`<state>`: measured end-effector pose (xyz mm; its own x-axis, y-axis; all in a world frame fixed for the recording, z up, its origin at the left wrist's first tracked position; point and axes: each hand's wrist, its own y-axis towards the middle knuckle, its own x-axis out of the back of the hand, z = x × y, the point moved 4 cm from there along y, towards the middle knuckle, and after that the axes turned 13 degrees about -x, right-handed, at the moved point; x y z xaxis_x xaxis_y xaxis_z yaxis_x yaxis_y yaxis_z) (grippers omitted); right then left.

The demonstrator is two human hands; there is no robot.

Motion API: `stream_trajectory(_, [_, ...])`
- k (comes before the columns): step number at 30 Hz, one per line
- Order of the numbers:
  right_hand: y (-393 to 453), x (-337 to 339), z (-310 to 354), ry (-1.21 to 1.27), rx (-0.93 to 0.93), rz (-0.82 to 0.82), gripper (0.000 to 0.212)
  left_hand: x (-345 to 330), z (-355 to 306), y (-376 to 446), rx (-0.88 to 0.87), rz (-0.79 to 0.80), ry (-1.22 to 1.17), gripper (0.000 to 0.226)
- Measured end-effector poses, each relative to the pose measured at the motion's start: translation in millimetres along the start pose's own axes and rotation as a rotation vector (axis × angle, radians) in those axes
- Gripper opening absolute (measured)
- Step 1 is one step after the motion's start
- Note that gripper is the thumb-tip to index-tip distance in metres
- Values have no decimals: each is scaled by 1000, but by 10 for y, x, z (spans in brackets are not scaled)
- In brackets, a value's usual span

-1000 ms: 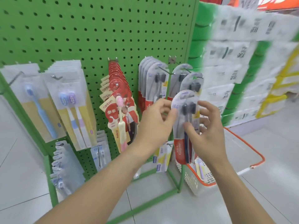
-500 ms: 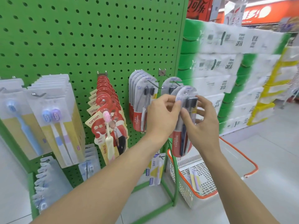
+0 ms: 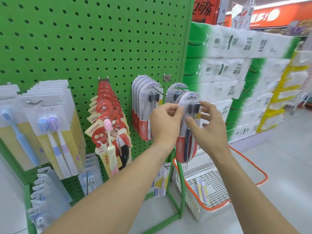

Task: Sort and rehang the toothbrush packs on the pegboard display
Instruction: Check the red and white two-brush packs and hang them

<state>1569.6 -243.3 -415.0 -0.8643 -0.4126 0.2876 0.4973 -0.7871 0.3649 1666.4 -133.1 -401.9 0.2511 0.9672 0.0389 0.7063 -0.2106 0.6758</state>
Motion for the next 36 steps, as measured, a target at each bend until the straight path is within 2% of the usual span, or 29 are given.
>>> stream_trajectory(4, [146, 199, 125, 95, -54, -79, 37, -12, 14, 12, -21, 9, 15, 6])
stream_trajectory(7, [255, 233, 224, 66, -67, 6, 24, -42, -4, 18, -35, 10, 13, 8])
stream_trajectory(13, [356, 208, 304, 34, -17, 19, 28, -93, -7, 64, -51, 2, 22, 9])
stream_trajectory(17, [517, 214, 423, 23, 23, -36, 18, -119, 35, 62, -38, 6, 39, 12])
stream_trajectory(19, [662, 161, 502, 6, 36, -2, 19, -124, 53, 53, -28, -2, 42, 12])
stream_trajectory(23, [989, 28, 715, -232, 99, 133, 26, -121, 47, 40, -21, -6, 53, 11])
stream_trajectory(26, [1193, -103, 874, -459, 92, 367, 26, -112, 41, 53, -11, -13, 55, 10])
stream_trajectory(29, [1368, -206, 942, -554, 2, 554, 25, -112, 51, 62, 15, -18, 71, 11])
stream_trajectory(32, [1472, -285, 1015, -723, 80, 577, 20, -110, 68, 62, 35, -10, 94, 12])
stream_trajectory(36, [1440, -371, 1152, -890, 336, 519, 11, -67, 89, 81, 59, -10, 105, 12])
